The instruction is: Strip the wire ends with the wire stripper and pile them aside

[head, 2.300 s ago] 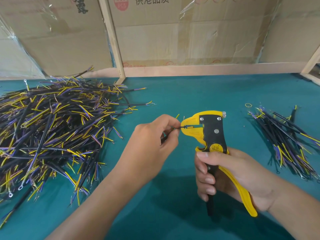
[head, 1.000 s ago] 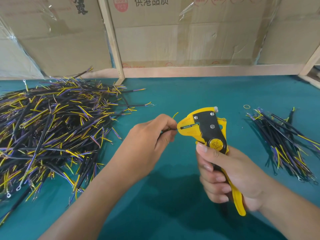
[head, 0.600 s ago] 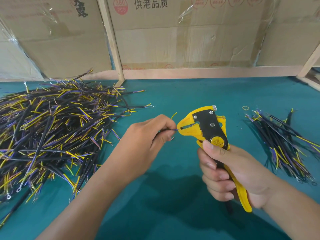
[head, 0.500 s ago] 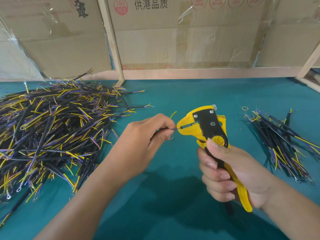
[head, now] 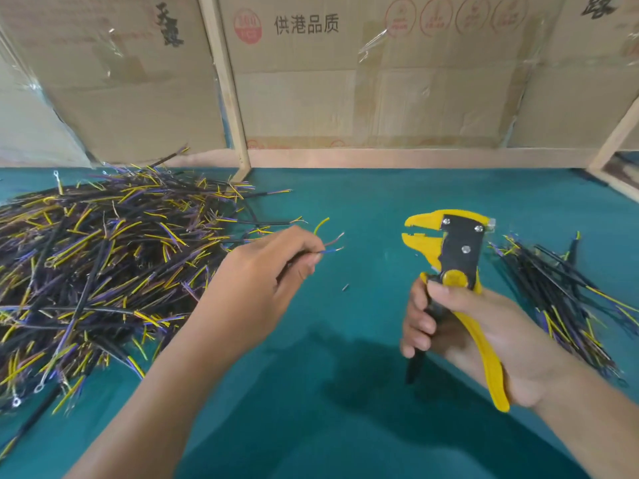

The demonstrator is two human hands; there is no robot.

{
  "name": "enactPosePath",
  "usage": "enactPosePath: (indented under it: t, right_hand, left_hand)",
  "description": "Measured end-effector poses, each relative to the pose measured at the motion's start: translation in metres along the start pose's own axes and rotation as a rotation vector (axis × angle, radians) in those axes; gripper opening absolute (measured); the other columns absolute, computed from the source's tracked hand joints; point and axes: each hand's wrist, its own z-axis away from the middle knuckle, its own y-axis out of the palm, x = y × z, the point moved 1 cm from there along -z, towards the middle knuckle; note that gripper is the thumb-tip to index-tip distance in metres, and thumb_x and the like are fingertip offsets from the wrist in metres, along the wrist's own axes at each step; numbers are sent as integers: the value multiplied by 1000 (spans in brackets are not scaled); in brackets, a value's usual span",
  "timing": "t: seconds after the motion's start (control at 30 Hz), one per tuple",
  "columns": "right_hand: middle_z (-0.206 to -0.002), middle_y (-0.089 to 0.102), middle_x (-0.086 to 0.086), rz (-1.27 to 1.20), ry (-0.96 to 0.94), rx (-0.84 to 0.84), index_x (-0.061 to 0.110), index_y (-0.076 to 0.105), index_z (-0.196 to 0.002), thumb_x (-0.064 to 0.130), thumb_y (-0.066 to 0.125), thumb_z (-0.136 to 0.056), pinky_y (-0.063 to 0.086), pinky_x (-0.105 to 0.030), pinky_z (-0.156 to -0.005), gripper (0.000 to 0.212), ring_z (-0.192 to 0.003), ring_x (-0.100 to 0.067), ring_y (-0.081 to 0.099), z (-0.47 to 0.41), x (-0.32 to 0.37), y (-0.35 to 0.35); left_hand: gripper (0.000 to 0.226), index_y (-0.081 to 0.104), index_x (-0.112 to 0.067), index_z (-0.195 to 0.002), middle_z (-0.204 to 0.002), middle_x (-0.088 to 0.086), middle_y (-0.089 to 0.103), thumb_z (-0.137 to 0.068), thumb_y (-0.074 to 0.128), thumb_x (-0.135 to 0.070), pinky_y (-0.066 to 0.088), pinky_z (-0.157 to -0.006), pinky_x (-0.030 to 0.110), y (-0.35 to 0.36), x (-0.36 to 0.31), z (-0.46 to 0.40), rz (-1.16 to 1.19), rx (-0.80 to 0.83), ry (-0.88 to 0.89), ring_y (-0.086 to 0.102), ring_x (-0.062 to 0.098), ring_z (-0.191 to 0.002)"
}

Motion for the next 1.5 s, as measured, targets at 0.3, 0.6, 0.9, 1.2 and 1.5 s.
enactPosePath:
  t: [0.3, 0.6, 0.9, 1.2, 1.5]
  right_hand:
    - [-73, 47, -15, 44, 96, 112, 3, 63, -87, 32, 80, -79, 53, -43, -71, 35, -66, -32, 51, 5, -2, 6]
    - [-72, 45, -14, 46, 155, 150, 3, 61, -86, 32, 76, -82, 52, -45, -73, 33, -66, -32, 50, 7, -4, 11]
    - [-72, 46, -14, 12, 168, 231, 3, 60, -86, 32, 79, -82, 50, -46, -73, 36, -64, -31, 50, 10, -4, 13]
    - [-72, 47, -12, 50, 194, 269, 4, 59, -85, 29, 73, -84, 51, -44, -73, 29, -64, -30, 51, 12, -4, 18]
    - [-72, 46, -12, 50, 200, 285, 4, 58, -86, 34, 79, -82, 50, -44, -74, 37, -65, -30, 50, 13, -5, 19]
  left_hand:
    - [6, 53, -32, -96, -83, -26, 53, -96, 52, -38, 30, -56, 13, 3, -15, 4, 24, 24, 52, 41, 12, -59]
    - [7, 55, -29, -106, -88, -16, 58, -100, 53, -31, 35, -62, 9, 6, -15, 6, 89, 12, 104, 49, 2, -68]
    - [6, 56, -29, -102, -87, -13, 57, -100, 52, -32, 32, -63, 5, 7, -16, 5, 85, -1, 107, 46, -5, -68]
    - [5, 54, -30, -99, -86, -18, 51, -100, 50, -31, 36, -58, 17, 7, -20, 5, 66, -2, 90, 46, 9, -65]
    - [4, 53, -31, -101, -88, -20, 47, -101, 49, -31, 37, -57, 22, 7, -21, 5, 16, 27, 121, 44, 7, -66]
